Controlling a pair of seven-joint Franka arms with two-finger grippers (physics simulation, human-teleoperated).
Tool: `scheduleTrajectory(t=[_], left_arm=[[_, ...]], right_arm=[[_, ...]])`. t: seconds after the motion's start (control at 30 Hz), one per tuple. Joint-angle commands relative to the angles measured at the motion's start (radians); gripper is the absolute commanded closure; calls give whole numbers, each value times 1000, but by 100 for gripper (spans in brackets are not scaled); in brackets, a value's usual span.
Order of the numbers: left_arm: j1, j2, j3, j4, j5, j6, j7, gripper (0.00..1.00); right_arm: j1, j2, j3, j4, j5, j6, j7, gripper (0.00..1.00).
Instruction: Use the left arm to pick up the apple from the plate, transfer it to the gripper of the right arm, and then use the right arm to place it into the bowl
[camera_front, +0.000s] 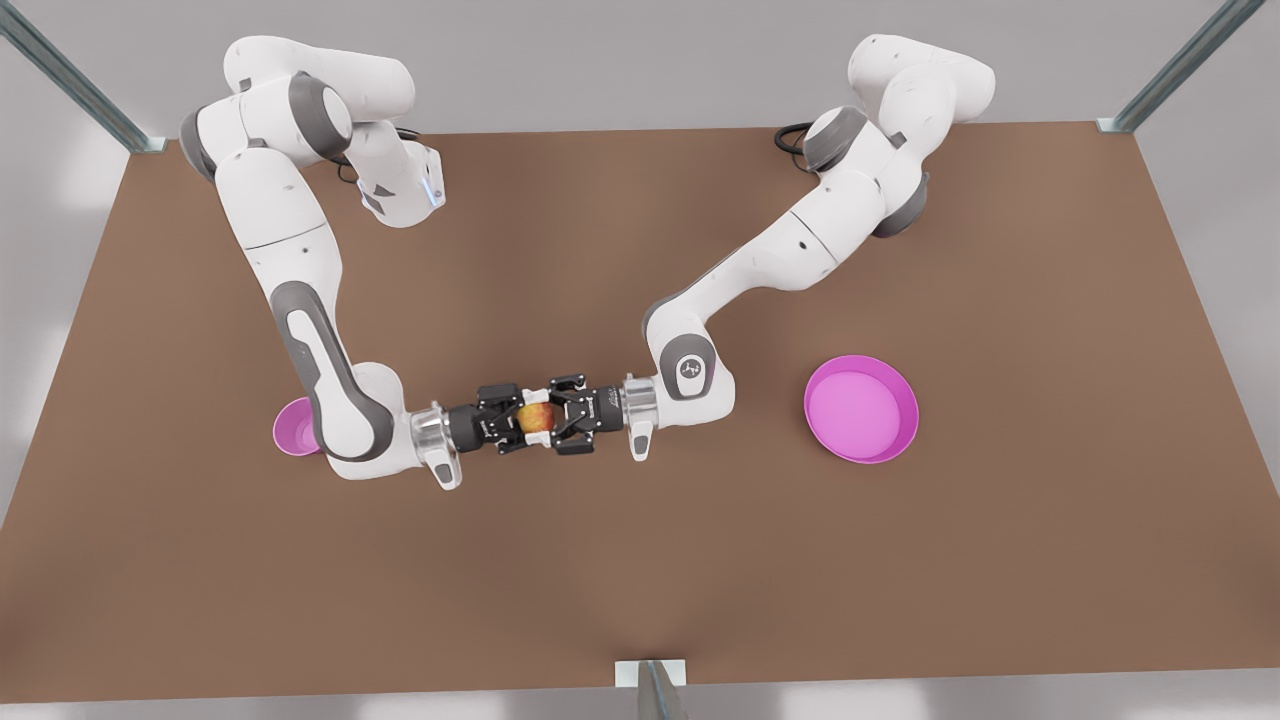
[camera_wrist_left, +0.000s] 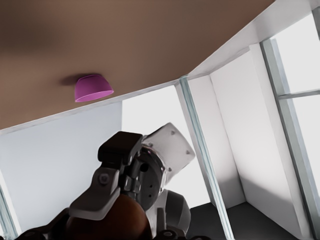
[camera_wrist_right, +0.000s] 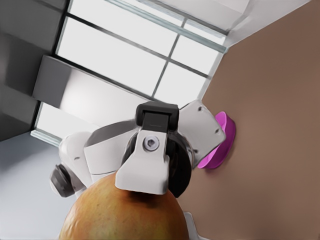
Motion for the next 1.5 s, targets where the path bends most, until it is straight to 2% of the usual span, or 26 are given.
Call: scheduleTrajectory(t=[0.0,0.5,0.97,1.0,1.07,1.17,1.23,1.3,1.4,1.47], left_arm=[[1,-2,0,0,2,-2,5,0],[27,-17,0,-44,13,0,-16,0],[124,-143,-40,-273,16,38,13,0],[139,-155,-52,-297,16,36,22,0],[245,-164,-147,-377,36,36,83,0],[309,-247,-152,-495,71,33,96,0],[331,-290,-144,-529,237,35,60,0],[383,-332,-118,-560,705,9,-134,0],[516,-345,-115,-517,1332,-267,-268,0],[570,-345,-97,-400,1769,-506,-256,0]], right_arm=[[1,-2,1,0,5,3,-76,31],[1,-2,1,3,5,15,-76,31],[-10,-2,-1,2,-1,6,-76,31],[-13,-3,-3,2,-1,3,-76,31],[-42,-3,-3,8,-3,-8,-64,30],[-82,-3,-3,9,-3,-25,-50,30],[-106,-3,-3,12,-3,-45,-50,29],[-155,-3,-3,12,-58,-84,-50,29],[-224,-5,-4,14,-122,-138,-50,29],[-266,-3,-10,28,-145,-163,-50,29]])
